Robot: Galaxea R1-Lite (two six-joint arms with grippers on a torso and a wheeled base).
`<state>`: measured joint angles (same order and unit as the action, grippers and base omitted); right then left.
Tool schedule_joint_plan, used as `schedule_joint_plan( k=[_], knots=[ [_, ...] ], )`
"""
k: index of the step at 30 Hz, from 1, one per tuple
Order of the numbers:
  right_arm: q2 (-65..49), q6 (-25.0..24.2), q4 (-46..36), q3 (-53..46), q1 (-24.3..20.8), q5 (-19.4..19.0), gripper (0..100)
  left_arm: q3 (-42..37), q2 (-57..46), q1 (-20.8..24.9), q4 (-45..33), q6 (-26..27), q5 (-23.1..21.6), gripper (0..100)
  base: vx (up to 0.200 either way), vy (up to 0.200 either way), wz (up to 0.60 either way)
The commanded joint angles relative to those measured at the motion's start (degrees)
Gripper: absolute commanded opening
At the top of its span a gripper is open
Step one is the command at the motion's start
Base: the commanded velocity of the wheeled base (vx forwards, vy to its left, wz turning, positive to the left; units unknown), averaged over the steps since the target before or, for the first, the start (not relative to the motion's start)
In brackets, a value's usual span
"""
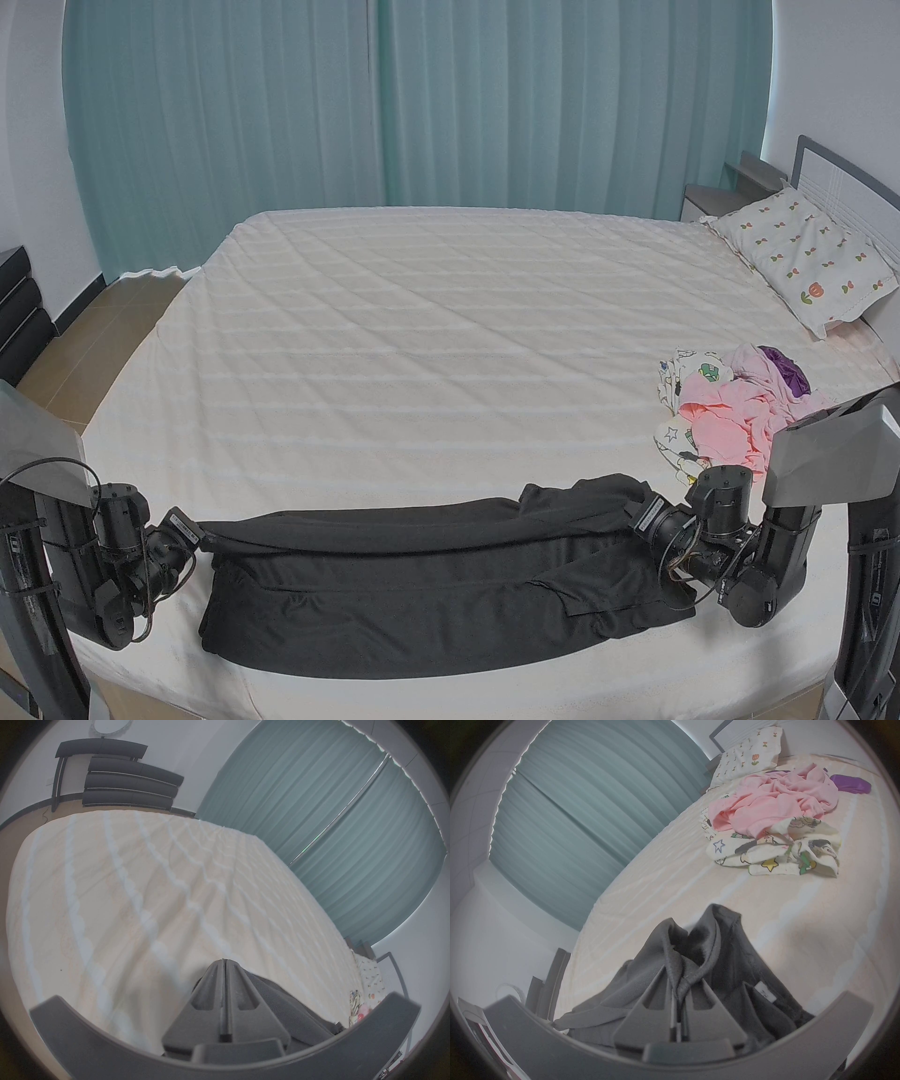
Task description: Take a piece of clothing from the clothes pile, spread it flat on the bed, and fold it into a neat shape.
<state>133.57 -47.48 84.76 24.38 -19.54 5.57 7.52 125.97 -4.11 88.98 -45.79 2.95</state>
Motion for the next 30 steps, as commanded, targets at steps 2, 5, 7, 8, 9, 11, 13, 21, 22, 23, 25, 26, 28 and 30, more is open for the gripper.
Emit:
schedule_joint_plan(
  k=[2, 5, 7, 8, 9, 11, 13, 21, 22, 23, 25, 26, 28, 30],
  knots=[
    [1.0, 0.9, 1.4, -2.4, -0.7, -0.1, 0, -1.4, 3.1, 0.1, 1.0, 0.1, -0.1, 0, 0.000, 0.000, 0.00],
    [1.6, 1.3, 1.7, -3.2, -0.8, 0.0, 0, -1.8, 3.2, 0.2, 1.0, 0.2, -0.1, 0, 0.000, 0.000, 0.00],
    [1.7, 1.3, 1.7, -3.6, -0.8, 0.0, 0, -2.0, 3.2, 0.4, 1.0, 0.2, 0.0, 0, 0.000, 0.000, 0.00],
    [1.7, 1.4, 1.8, -4.0, -0.8, -0.1, 0, -2.3, 3.4, 0.5, 1.0, 0.2, -0.1, 0, 0.000, 0.000, 0.00],
    [1.8, 1.4, 1.7, -4.1, -0.7, -0.1, 0, -2.6, 3.6, 0.7, 1.0, 0.3, 0.0, 0, 0.000, 0.000, 0.00],
    [1.8, 1.4, 1.7, -4.3, -0.7, -0.1, 0, -3.0, 3.9, 0.9, 1.0, 0.3, 0.0, 0, 0.000, 0.000, 0.00],
    [2.0, 1.5, 1.7, -4.8, -0.8, -0.1, 0, -3.1, 5.1, 1.1, 1.0, 0.7, 0.0, 0, 0.000, 0.000, 0.00],
    [2.6, 1.5, 1.6, -5.2, -0.8, -0.6, 0, -3.4, 6.8, 1.5, 1.0, 1.8, 0.0, 0, 0.000, 0.000, 0.00],
    [2.6, 1.5, 1.6, -5.2, -0.8, -0.6, 0, -3.4, 6.8, 1.6, 1.0, 1.8, 0.0, 0, 0.000, 0.000, 0.00],
    [2.6, 1.5, 1.5, -5.3, -0.8, -1.1, 100, -3.5, 6.8, 1.6, 1.0, 1.8, 0.0, 100, 0.000, 0.000, 0.00],
    [2.6, 1.5, 1.7, -5.5, -0.8, -1.1, 100, -3.7, 6.7, 1.8, 1.0, 1.9, 0.0, 100, 0.000, 0.000, 0.00],
    [2.5, 1.5, 1.7, -5.5, -0.8, -1.1, 100, -3.7, 6.7, 1.7, 1.0, 1.8, 0.0, 100, 0.000, 0.000, 0.00],
    [2.3, 1.4, 1.7, -5.7, -0.8, -1.1, 100, -3.8, 6.5, 1.7, 1.0, 1.8, 0.0, 100, 0.000, 0.000, 0.00],
    [1.7, 1.3, 2.0, -6.2, -0.5, -1.1, 100, -4.4, 6.2, 1.6, 1.0, 1.8, 0.0, 100, 0.000, 0.000, 0.00]
  ],
)
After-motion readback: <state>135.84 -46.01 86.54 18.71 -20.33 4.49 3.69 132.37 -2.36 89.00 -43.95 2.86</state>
